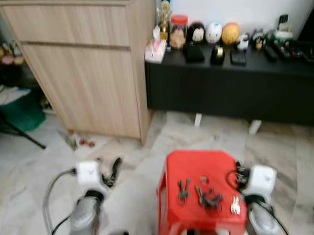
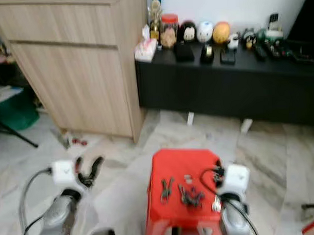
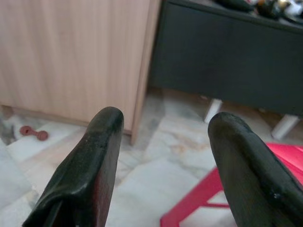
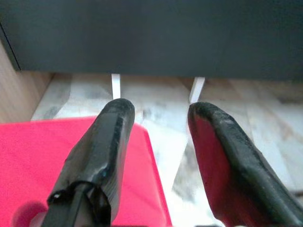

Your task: Hang keys on a hook

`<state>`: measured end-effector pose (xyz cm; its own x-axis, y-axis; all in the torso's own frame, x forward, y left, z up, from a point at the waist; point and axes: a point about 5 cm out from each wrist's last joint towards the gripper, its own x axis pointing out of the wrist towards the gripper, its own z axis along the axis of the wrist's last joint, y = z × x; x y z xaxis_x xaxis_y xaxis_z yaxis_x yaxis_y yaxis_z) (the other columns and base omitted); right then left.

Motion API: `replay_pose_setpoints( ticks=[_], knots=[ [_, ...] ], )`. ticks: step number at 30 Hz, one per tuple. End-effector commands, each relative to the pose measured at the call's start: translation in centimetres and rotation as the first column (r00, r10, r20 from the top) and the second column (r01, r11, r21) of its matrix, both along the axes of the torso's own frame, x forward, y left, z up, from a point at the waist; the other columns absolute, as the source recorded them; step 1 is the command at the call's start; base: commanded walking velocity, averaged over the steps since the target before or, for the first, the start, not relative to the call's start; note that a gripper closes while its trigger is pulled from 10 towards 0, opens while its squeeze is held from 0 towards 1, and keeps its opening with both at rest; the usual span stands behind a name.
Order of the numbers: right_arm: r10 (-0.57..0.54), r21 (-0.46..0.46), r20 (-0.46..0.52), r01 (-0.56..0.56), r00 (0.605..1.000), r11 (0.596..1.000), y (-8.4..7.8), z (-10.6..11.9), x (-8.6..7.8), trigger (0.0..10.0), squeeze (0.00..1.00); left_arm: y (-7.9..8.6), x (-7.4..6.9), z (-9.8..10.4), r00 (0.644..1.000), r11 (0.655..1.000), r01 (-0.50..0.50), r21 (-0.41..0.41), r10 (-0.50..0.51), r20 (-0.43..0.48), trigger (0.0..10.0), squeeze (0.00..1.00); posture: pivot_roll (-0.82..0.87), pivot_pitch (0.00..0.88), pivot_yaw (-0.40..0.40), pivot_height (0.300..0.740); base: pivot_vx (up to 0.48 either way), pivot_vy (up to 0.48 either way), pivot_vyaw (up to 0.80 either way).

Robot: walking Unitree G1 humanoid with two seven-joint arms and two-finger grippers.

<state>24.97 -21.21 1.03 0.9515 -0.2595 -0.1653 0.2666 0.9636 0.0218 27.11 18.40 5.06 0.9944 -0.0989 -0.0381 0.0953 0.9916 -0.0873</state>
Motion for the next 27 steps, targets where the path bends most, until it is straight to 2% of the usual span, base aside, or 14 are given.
replay_pose_setpoints(
  ticks=[1,5,6,10,16,21,27],
  knots=[
    [0.018,0.013,-0.002,-0.018,1.0,1.0,1.0,-0.5,-1.0,10.0,0.0,1.6,-0.9,-0.5,0.999,0.999,-0.044,0.018,0.045,-0.021,10.0,0.0,0.03,0.0,-0.057,0.588,0.0,0.0,0.0],
    [-0.016,0.057,-0.028,0.018,0.999,0.998,0.8,-1.1,-2.1,10.0,0.0,1.9,-1.0,-0.6,0.998,0.998,-0.052,0.022,0.052,-0.023,10.0,0.0,0.03,0.006,-0.058,0.588,0.0,0.0,0.0],
    [-0.046,0.102,-0.06,0.052,0.997,0.993,0.7,-1.8,-3.0,10.0,0.0,2.0,-1.1,-0.6,0.998,0.998,-0.055,0.025,0.056,-0.024,10.0,0.0,0.03,0.006,-0.058,0.588,0.0,0.0,0.0],
    [-0.066,0.142,-0.125,0.083,0.99,0.986,0.4,-2.8,-4.1,10.0,0.0,2.1,-1.1,-0.6,0.998,0.998,-0.057,0.029,0.058,-0.025,10.0,0.0,0.02,0.008,-0.056,0.588,0.0,0.0,0.0],
    [-0.154,0.224,-0.175,0.191,0.972,0.956,-0.5,-3.3,-3.9,10.0,0.0,2.2,-1.0,-0.6,0.998,0.998,-0.056,0.034,0.057,-0.025,10.0,0.0,0.02,0.004,-0.055,0.588,0.0,0.0,0.0],
    [-0.137,0.307,-0.201,0.195,0.97,0.931,-0.3,-3.5,-3.5,10.0,0.0,2.4,-1.0,-0.5,0.998,0.997,-0.059,0.042,0.06,-0.019,10.0,0.0,0.03,0.0,-0.059,0.588,0.0,0.0,0.0],
    [-0.089,0.316,-0.267,0.174,0.96,0.933,0.1,-3.9,-3.1,10.0,0.0,2.3,-1.0,-0.6,0.998,0.997,-0.054,0.045,0.055,-0.021,10.0,0.0,0.03,0.0,-0.059,0.588,0.0,0.0,0.0]
  ],
)
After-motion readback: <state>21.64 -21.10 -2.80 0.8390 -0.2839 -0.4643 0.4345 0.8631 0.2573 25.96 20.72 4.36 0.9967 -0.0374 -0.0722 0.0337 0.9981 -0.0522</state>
